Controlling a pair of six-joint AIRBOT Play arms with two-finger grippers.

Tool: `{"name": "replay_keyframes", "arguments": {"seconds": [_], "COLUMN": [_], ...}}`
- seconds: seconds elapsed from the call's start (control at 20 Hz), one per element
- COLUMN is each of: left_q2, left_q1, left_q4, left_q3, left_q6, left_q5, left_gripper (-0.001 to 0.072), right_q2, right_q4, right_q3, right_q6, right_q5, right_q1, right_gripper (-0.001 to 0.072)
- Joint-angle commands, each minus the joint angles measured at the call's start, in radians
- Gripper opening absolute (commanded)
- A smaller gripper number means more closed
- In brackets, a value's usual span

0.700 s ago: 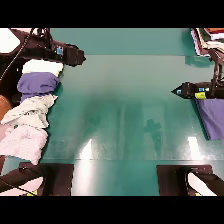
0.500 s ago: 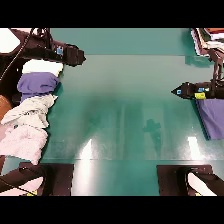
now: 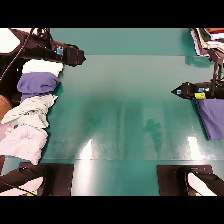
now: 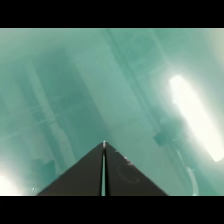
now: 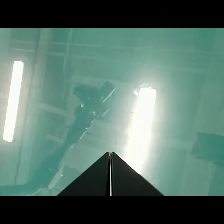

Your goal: Fold the shirts.

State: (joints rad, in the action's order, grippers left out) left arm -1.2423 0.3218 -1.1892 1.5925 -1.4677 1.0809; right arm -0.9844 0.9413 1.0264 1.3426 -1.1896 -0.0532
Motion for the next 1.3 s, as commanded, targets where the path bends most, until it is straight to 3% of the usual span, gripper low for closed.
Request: {"name": "replay_keyframes", "arguments": {"seconds": [0.0,0.05,0.1,0.15,0.2,0.3,0.4,0.75,0.95,1.25], "left_q2": [0.0,0.0,0.0,0.0,0.0,-0.003,-0.031,-0.336,-0.513,-0.651], "left_q1": [0.001,0.0,-0.002,-0.003,-0.003,-0.034,-0.145,-0.503,-0.542,-0.542], "left_q4": [0.02,0.018,-0.006,-0.07,-0.188,-0.468,-0.539,-0.333,-0.269,-0.277], "left_q3": [0.0,0.0,0.0,0.0,0.0,0.0,0.002,0.031,0.158,0.249], "left_q6": [-0.001,0.004,0.023,0.035,0.0,-0.106,-0.143,-0.142,-0.071,-0.069], "left_q5": [-0.002,-0.016,-0.037,-0.055,-0.091,-0.152,-0.193,-0.235,-0.213,-0.182], "left_gripper": [0.0027,0.0028,0.0128,0.0491,0.068,0.064,0.064,0.064,0.064,0.064], "right_q2": [-0.001,-0.001,-0.001,-0.001,-0.001,-0.001,-0.001,-0.001,-0.001,-0.001], "right_q4": [0.0,0.0,0.0,0.0,-0.003,-0.008,-0.007,-0.008,-0.008,-0.007], "right_q3": [0.001,0.001,0.001,0.001,0.001,0.001,0.001,0.001,0.001,0.0], "right_q6": [0.0,0.0,0.0,0.0,0.0,0.0,0.0,0.023,0.03,0.03], "right_q5": [0.0,0.001,0.001,0.001,0.001,0.0,0.005,0.002,0.003,0.004], "right_q1": [-0.001,-0.001,-0.001,-0.001,-0.001,-0.001,-0.001,-0.001,-0.002,-0.002], "right_gripper": [0.0016,0.0016,0.0016,0.0016,0.0016,0.0016,0.0016,0.0016,0.0016,0.0016]}}
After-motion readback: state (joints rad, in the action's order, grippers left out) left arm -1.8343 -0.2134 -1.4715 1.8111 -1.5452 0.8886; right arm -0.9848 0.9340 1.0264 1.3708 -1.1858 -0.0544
